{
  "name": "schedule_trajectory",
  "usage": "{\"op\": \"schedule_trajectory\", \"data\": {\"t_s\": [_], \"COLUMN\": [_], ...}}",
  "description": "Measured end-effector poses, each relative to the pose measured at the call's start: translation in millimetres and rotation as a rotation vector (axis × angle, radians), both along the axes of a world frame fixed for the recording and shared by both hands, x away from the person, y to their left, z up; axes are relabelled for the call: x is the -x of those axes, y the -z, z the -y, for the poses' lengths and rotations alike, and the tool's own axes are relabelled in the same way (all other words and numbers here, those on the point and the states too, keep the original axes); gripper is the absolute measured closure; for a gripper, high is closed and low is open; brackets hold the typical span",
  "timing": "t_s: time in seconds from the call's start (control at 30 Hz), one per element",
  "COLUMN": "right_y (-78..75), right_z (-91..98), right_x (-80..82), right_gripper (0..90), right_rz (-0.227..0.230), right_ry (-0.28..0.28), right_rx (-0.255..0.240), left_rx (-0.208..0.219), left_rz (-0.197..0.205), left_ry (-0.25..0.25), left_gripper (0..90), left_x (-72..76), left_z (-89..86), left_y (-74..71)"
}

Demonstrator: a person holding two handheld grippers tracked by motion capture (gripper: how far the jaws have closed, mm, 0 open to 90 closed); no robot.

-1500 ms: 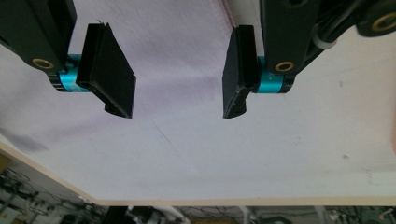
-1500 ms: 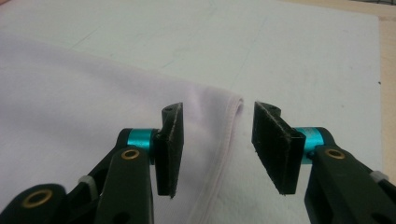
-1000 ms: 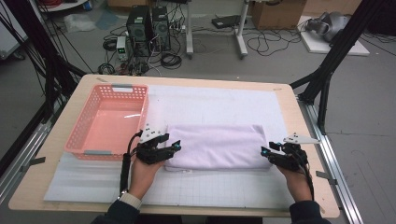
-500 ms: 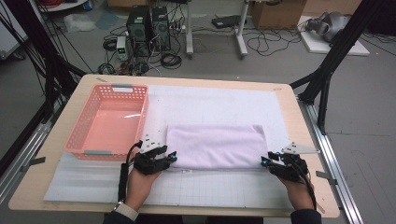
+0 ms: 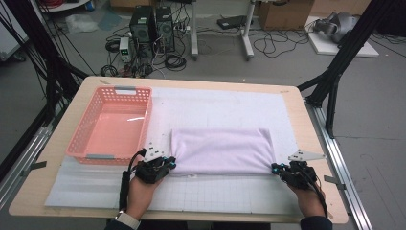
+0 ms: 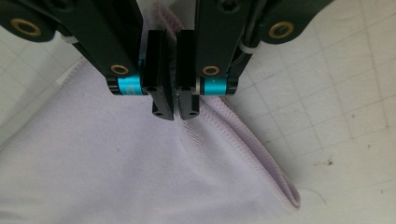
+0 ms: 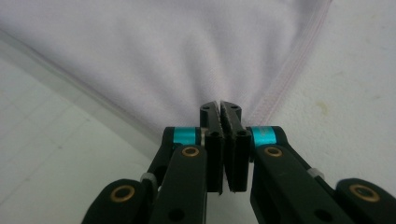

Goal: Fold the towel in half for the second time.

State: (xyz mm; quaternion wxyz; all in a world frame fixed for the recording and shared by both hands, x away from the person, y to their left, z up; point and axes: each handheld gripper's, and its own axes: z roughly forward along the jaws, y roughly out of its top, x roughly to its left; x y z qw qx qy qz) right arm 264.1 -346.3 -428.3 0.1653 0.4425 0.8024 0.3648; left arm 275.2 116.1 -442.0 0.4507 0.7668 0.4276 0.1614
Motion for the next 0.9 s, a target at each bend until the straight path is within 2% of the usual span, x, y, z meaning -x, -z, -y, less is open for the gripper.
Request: {"op": "schedule_trajectory", "data": {"t_s": [0.07,0.1,0.17,0.2,0.23,0.27,0.3,0.37,0.4,0.43,0.5,0.6,0.63,0.67,0.7,0.73,0.77,0.8,0.9], "right_y": [-5.6,-6.2,-2.6,0.4,2.9,3.7,2.1,-3.8,-5.5,-5.0,2.8,14.3,17.0,17.1,16.7,16.6,16.8,16.9,13.9], "right_z": [1.6,2.5,2.2,2.0,1.9,2.5,4.6,10.2,11.9,13.3,13.2,7.9,5.2,4.0,4.0,4.6,5.7,5.9,3.3], "right_x": [4.5,5.8,7.2,6.9,6.5,6.2,6.1,6.7,6.9,6.0,0.5,-8.4,-10.4,-11.1,-11.1,-10.7,-10.2,-9.9,-8.1], "right_gripper": [88.0,88.0,87.8,84.2,77.9,70.9,64.3,61.7,59.5,58.3,54.8,51.5,51.3,53.4,57.5,65.2,76.9,79.1,81.9], "right_rz": [0.003,-0.002,-0.033,-0.043,-0.044,-0.035,-0.012,0.034,0.041,0.044,0.015,-0.048,-0.058,-0.054,-0.059,-0.063,-0.075,-0.088,-0.093], "right_ry": [-0.009,-0.016,-0.021,-0.025,-0.020,-0.009,0.013,0.057,0.080,0.097,0.116,0.110,0.109,0.114,0.118,0.127,0.122,0.110,0.122], "right_rx": [0.001,0.000,0.002,0.010,0.011,0.010,-0.004,-0.053,-0.070,-0.072,-0.074,-0.081,-0.082,-0.082,-0.084,-0.090,-0.107,-0.132,-0.109], "left_rx": [0.014,0.005,0.006,-0.004,-0.008,-0.006,0.009,0.024,0.039,0.061,0.078,0.086,0.069,0.062,0.060,0.051,0.057,0.050,0.056], "left_rz": [-0.006,-0.008,-0.015,-0.017,-0.002,0.006,0.003,0.015,0.011,-0.005,-0.029,-0.078,-0.099,-0.093,-0.095,-0.095,-0.106,-0.104,-0.103], "left_ry": [0.001,0.004,0.008,0.013,0.003,-0.018,-0.029,-0.052,-0.068,-0.074,-0.080,-0.062,-0.049,-0.052,-0.037,-0.027,-0.002,-0.001,-0.015], "left_gripper": [85.4,85.4,85.1,83.8,77.6,64.2,55.7,50.2,46.9,44.5,43.7,44.0,44.7,45.9,49.6,57.2,64.9,75.1,82.0], "left_x": [2.4,4.0,7.2,7.8,8.0,7.4,6.5,5.1,3.6,1.4,-2.8,-8.1,-9.6,-9.0,-9.0,-8.9,-8.4,-7.7,-6.1], "left_z": [-3.7,-4.8,-5.0,-4.6,-4.7,-5.3,-6.4,-8.7,-9.9,-11.3,-12.6,-9.1,-6.3,-5.3,-4.8,-4.3,-3.0,-2.2,-3.1], "left_y": [-1.7,-2.0,-0.9,0.1,0.9,1.3,1.1,0.6,1.1,2.0,4.8,10.4,12.0,11.7,11.7,11.8,11.8,11.7,10.5]}}
